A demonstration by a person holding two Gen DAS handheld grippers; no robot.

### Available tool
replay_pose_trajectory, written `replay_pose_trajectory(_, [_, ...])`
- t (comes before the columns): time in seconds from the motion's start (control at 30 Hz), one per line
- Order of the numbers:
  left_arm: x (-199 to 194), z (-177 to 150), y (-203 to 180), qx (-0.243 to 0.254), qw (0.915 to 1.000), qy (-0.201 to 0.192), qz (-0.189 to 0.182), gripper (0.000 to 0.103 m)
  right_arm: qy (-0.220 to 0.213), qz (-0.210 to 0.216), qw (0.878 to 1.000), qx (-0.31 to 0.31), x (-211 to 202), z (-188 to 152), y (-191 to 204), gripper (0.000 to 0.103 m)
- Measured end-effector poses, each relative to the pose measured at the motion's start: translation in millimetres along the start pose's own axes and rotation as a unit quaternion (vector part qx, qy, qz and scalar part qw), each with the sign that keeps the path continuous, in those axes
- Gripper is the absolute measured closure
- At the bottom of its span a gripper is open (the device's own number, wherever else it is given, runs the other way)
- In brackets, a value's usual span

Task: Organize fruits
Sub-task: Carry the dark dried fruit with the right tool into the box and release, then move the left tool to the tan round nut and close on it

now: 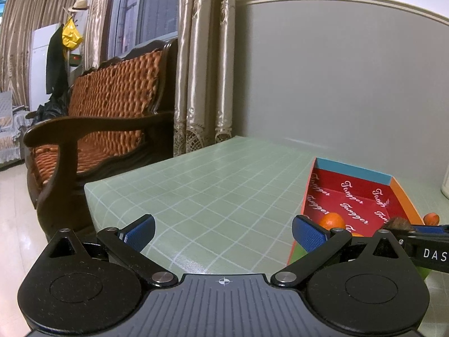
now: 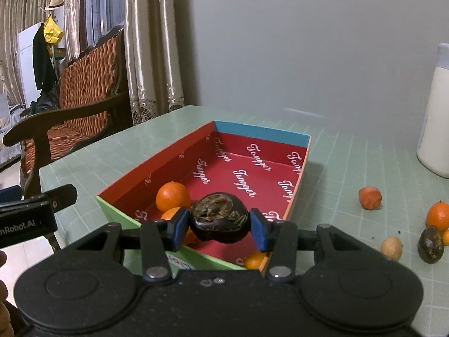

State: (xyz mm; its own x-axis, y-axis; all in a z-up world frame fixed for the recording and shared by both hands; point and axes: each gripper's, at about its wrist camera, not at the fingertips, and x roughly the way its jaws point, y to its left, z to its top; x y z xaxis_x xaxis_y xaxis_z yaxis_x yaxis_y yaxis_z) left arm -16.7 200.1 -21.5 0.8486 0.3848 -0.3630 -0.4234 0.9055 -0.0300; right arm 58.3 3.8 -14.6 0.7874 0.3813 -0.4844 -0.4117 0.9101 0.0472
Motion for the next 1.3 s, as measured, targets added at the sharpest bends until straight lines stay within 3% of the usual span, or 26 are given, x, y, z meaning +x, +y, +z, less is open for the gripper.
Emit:
replay_pose_trajectory(0.07, [0.4,0.1,0.3,-0.002,1.0000,0.001,0.001,0.000,-0.001,0.004,1.000,0.000,-0.7,0.8,-0.9,0.051])
replay_pose_trajectory(0.37, [-2.0,-0.6,-6.1,0.007,1.0000,-0.001,-0.002,0.000,-0.028,0.004,1.000,0.006,-15.4,3.6,-8.0,0.050])
replay_pose_trajectory(0.57, [-6.8,-0.7,-19.0,0.016,0.9997,-0.008,-0.016,0.000,-0.048,-0.018,0.999,0.013,-33.4,-0.9,-25.6,0.043])
replay_pose_trajectory(0.93, [-31.6,-7.1,-83.9,0.084,0.9915,-0.045,-0.089,0.000,-0.075,-0.123,0.988,0.045,-70.3,-26.6,-92.9,0.041])
replay_pose_trajectory(1.13, [-44.5,-13.8,-123.8,0.120,0.9812,-0.051,-0.142,0.000,-0.087,-0.184,0.975,0.094,-91.2,-43.7,-137.9,0.039])
replay_pose_trajectory(1.3, [-58.8,-19.1,-156.4,0.146,0.9688,-0.061,-0.191,0.000,-0.099,-0.223,0.962,0.122,-112.3,-57.8,-165.1,0.030])
